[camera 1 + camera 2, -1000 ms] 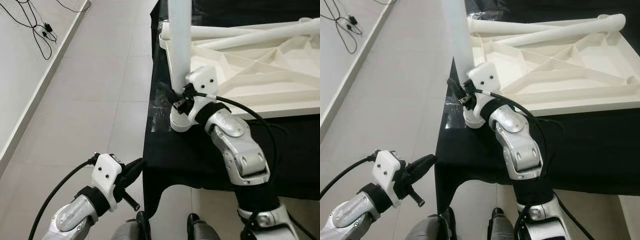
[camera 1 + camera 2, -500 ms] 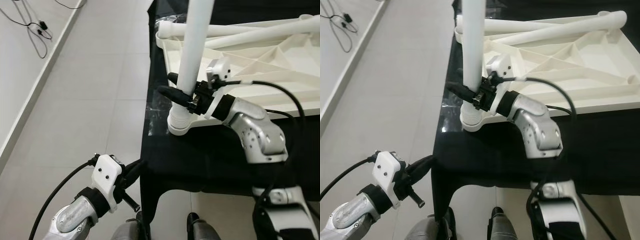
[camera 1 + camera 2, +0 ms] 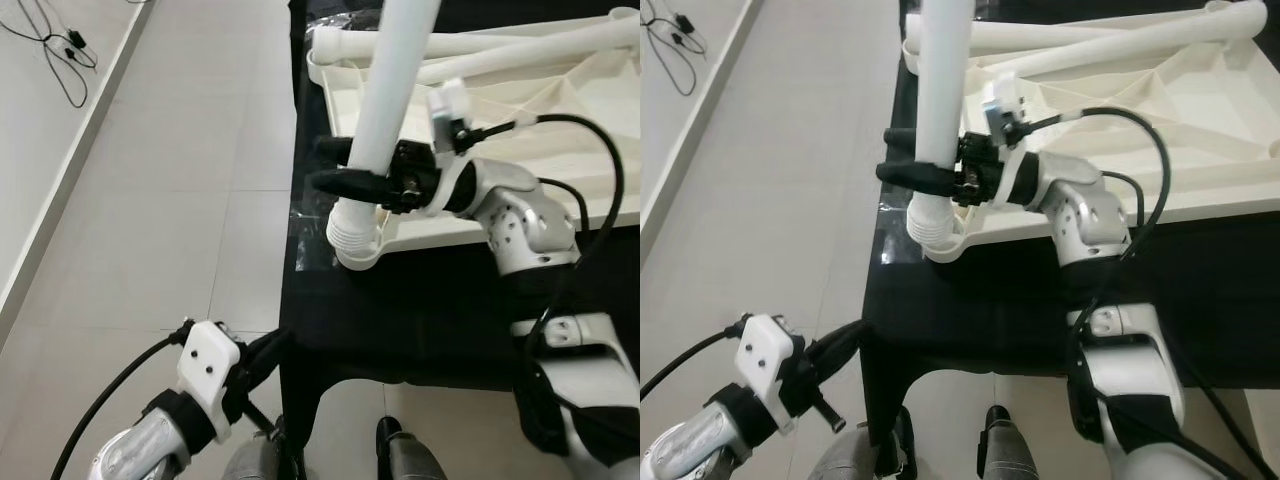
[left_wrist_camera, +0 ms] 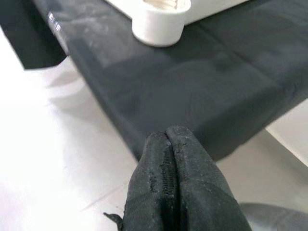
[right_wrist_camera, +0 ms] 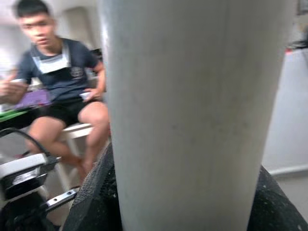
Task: Building children table
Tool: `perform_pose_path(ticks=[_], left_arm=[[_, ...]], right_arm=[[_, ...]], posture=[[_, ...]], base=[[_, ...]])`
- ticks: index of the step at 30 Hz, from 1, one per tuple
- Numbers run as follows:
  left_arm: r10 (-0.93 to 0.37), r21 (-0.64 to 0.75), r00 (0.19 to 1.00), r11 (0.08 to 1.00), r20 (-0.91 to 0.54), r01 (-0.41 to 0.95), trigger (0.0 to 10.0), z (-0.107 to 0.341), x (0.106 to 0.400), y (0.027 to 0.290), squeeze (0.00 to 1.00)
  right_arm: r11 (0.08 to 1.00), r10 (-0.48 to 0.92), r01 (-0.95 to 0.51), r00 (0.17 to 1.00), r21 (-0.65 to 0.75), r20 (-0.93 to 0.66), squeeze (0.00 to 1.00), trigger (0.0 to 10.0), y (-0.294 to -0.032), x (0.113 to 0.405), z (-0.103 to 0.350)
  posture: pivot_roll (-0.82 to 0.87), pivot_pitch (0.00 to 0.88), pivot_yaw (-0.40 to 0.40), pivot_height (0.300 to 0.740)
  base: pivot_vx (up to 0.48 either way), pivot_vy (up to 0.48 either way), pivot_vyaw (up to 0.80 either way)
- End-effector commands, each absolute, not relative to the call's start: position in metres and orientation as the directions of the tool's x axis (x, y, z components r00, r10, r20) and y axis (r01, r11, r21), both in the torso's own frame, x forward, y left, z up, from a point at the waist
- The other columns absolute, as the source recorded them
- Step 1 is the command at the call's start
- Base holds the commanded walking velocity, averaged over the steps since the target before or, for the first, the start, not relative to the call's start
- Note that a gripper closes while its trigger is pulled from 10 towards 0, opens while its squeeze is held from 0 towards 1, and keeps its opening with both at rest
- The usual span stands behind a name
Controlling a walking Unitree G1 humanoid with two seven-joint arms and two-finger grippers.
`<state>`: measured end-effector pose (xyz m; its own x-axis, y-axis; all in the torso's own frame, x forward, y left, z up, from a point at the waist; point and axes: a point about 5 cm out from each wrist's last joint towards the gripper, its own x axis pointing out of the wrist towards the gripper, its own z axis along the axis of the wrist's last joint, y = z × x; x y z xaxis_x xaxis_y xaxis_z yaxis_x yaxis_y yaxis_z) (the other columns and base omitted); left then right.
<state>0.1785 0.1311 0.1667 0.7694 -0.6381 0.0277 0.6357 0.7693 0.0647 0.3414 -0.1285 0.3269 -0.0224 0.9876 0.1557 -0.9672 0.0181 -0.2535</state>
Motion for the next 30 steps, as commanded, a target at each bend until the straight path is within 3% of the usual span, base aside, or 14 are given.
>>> perform_pose_path(ticks=[1,4,14,30], left_arm=[[-0.645,0.055,0.764,0.763,-0.002,0.644,10.0,0.165,0.174,0.132,0.00],[-0.650,0.051,0.760,0.758,-0.009,0.650,10.0,0.166,0.168,0.132,0.00],[-0.655,0.039,0.755,0.754,-0.033,0.656,10.0,0.167,0.158,0.132,0.00],[-0.668,0.016,0.742,0.743,-0.046,0.670,10.0,0.168,0.154,0.131,0.00]], right_arm=[[-0.046,0.986,-0.968,-0.084,-0.247,0.145,0.00,10.0,-0.126,0.340,0.323],[-0.088,0.986,-0.965,-0.120,-0.247,0.117,0.00,10.0,-0.126,0.343,0.322],[-0.053,0.995,-0.957,-0.075,-0.284,0.066,0.00,10.0,-0.128,0.354,0.322],[-0.095,0.994,-0.971,-0.103,-0.221,0.022,0.00,10.0,-0.148,0.347,0.321]], posture=[[0.10,0.430,0.090,0.740],[0.11,0.443,0.096,0.740],[0.12,0.455,0.103,0.740],[0.10,0.451,0.112,0.740]], base=[[0.000,0.000,0.00],[0.000,0.000,0.00],[0.000,0.000,0.00],[0.000,0.000,0.00]])
